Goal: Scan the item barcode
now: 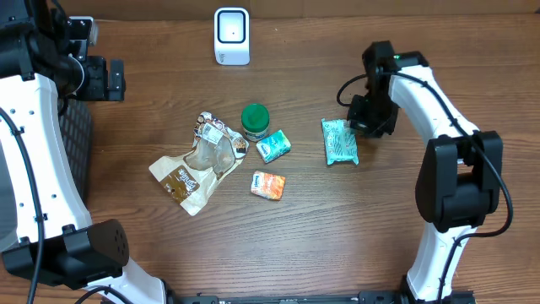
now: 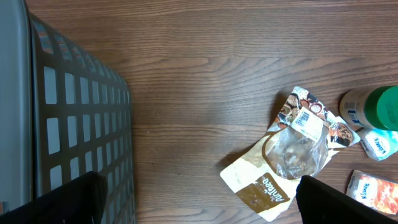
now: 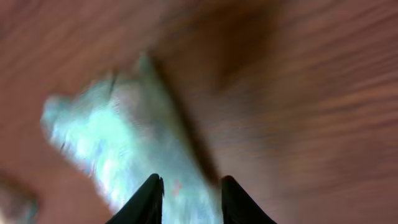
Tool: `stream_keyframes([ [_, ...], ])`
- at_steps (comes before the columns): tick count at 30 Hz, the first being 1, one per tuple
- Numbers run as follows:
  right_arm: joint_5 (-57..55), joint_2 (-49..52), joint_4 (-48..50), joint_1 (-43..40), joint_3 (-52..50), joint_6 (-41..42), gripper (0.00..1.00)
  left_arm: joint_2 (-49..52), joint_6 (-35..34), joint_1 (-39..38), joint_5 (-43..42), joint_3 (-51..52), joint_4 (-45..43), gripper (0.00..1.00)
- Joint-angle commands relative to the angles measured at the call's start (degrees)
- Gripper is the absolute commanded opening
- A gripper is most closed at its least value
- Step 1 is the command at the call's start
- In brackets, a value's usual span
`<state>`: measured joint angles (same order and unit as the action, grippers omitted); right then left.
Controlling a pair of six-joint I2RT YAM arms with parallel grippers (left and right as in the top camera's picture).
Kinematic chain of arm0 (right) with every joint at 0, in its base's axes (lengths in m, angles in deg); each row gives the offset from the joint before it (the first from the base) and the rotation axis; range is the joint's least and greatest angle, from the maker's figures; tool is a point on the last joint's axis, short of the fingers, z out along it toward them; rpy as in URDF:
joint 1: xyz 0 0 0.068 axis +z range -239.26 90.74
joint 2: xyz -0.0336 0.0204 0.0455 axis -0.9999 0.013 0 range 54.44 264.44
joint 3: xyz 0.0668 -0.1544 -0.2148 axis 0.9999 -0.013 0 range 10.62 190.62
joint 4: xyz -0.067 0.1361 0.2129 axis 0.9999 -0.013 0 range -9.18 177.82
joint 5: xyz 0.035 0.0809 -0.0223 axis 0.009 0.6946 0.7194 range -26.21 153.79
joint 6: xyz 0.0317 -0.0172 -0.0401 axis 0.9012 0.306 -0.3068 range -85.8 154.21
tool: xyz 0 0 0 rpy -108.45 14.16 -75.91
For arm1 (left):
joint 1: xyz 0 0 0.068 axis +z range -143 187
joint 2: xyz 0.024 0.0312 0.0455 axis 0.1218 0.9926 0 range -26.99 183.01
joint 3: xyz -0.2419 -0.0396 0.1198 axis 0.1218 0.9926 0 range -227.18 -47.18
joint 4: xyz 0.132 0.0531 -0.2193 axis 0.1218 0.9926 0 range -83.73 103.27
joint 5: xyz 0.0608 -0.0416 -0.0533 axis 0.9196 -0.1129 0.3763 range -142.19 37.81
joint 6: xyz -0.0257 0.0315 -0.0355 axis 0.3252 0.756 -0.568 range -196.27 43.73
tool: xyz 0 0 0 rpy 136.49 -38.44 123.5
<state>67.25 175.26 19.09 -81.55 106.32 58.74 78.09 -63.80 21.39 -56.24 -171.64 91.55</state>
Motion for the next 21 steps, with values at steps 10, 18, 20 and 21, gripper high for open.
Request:
stream_keyframes([
  [10,0.3,-1.2,21.0,-0.1,-10.2,-8.4,0.24,0.3,1.3,0.2,-0.4,0.0,-0.2,1.00],
  [18,19.2,-1.2,23.8,0.7,-9.7,-23.0,0.25,0.3,1.3,0.2,-0.4,0.0,-0.2,0.99],
  [20,23.5,-1.2,23.4,1.1,-9.0,-23.8,0.27,0.3,1.3,0.2,-0.4,0.0,-0.2,1.00],
  [21,25.5,-1.2,22.7,1.1,-8.5,-24.7,0.27,0.3,1.3,0.2,-0.4,0.0,-0.2,1.00],
])
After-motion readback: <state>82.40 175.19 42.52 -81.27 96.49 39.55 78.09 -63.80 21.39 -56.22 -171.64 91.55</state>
